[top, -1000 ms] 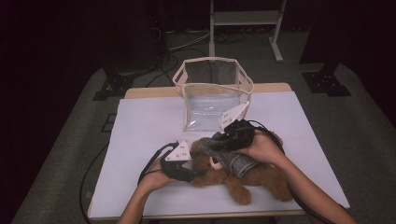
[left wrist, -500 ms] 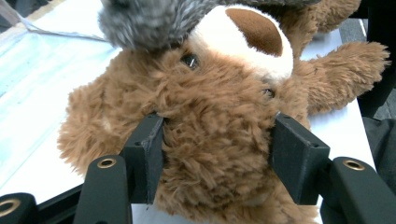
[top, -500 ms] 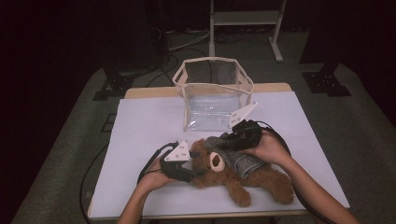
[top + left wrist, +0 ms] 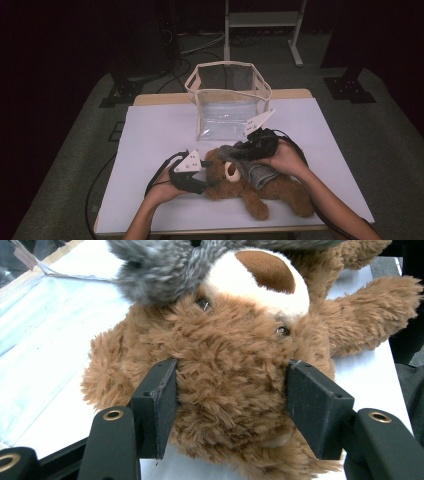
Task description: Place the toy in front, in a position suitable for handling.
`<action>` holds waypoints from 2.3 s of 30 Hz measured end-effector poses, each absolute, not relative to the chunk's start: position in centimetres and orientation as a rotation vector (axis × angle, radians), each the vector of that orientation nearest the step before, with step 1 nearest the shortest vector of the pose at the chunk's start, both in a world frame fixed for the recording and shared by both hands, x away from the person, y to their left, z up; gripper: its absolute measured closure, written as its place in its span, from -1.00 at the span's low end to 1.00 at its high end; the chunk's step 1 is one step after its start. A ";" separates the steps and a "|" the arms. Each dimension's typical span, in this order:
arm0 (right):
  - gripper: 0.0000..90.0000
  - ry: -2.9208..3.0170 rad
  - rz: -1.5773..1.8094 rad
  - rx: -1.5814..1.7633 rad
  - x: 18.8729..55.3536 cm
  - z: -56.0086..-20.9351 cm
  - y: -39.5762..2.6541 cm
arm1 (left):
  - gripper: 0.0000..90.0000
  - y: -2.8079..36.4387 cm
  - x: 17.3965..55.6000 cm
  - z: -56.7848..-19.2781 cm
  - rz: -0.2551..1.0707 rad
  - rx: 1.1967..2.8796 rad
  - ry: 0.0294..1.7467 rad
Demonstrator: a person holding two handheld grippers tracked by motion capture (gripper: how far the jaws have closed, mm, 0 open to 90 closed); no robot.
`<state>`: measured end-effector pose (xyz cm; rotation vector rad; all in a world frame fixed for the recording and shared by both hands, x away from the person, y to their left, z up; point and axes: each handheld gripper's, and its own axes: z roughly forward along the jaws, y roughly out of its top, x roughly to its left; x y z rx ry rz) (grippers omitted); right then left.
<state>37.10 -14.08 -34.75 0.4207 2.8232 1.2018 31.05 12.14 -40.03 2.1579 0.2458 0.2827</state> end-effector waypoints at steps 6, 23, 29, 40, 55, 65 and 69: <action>0.75 2.811 1.211 0.453 36.1 -34.7 -15.8 | -0.10 11.5 31.3 -40.2 0.296 2.166 0.247; 0.75 2.759 1.196 0.523 36.0 -35.7 -17.9 | -0.09 12.3 31.7 -39.6 0.319 2.140 0.303; 0.75 2.753 1.226 0.532 36.6 -35.1 -17.6 | -0.05 12.6 31.9 -40.4 0.305 2.145 0.318; 0.75 2.782 1.178 0.301 35.8 -32.7 -11.6 | -0.03 11.9 32.3 -40.8 0.315 2.140 0.341; 0.75 2.856 1.094 0.265 37.3 -34.0 -7.9 | -0.03 12.1 32.2 -41.1 0.296 2.144 0.331; 0.75 2.830 1.131 0.320 37.9 -33.6 -9.4 | -0.06 12.1 32.1 -40.8 0.310 2.138 0.321; 0.75 2.856 1.133 0.298 37.3 -33.7 -9.1 | -0.05 11.9 32.1 -40.9 0.286 2.138 0.317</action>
